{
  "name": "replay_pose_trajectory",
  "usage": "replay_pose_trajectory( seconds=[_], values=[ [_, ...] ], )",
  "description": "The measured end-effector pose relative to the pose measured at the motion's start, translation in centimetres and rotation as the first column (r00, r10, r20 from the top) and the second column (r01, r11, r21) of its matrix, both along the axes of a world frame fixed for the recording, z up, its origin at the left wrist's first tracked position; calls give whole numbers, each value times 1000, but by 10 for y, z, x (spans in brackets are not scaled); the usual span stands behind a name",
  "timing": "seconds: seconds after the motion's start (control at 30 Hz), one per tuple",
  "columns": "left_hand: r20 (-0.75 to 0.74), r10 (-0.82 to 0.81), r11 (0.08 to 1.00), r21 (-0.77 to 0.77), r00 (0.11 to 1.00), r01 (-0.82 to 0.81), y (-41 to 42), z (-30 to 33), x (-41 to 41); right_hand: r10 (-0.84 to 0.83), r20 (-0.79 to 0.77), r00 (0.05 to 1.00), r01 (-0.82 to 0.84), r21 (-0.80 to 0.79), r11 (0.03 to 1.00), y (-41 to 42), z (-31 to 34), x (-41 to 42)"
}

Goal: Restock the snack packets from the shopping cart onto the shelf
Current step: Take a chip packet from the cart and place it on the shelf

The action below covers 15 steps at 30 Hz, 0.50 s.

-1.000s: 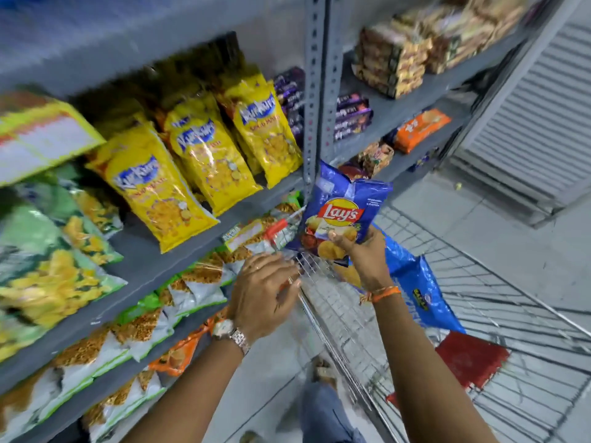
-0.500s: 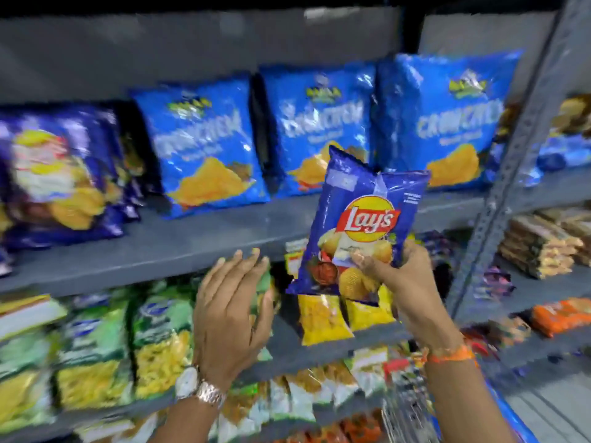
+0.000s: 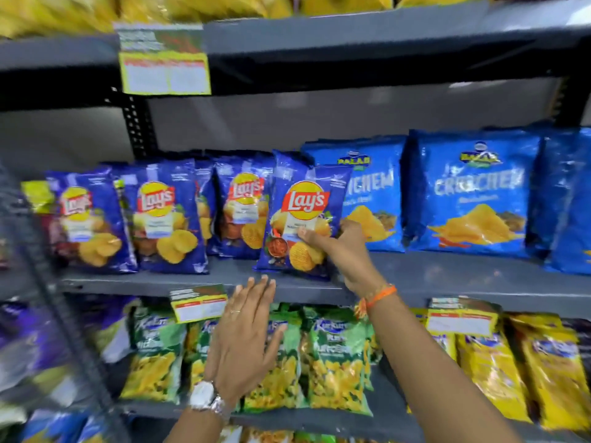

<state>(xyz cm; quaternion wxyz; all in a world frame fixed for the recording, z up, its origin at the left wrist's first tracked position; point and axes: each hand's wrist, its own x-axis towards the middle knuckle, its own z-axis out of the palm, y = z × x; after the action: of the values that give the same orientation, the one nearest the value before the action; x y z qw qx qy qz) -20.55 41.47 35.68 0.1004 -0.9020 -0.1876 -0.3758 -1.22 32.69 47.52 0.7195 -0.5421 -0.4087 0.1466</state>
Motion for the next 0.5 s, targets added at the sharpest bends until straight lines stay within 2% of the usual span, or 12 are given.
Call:
replay_pose_trajectory(
  seconds=[0.23, 0.43, 0.5],
  values=[
    [-52, -27, 999, 37, 998, 29, -1, -7, -4, -28, 149, 988, 45, -112, 993, 52, -1, -28],
    [-52, -68, 998, 3, 996, 68, 7, -18, -19, 73, 184, 980, -37, -196, 980, 39, 2, -18],
    [-53, -83, 997, -7, 995, 83, 8, -18, -19, 32, 215, 976, 16, -215, 976, 33, -3, -13]
  ],
)
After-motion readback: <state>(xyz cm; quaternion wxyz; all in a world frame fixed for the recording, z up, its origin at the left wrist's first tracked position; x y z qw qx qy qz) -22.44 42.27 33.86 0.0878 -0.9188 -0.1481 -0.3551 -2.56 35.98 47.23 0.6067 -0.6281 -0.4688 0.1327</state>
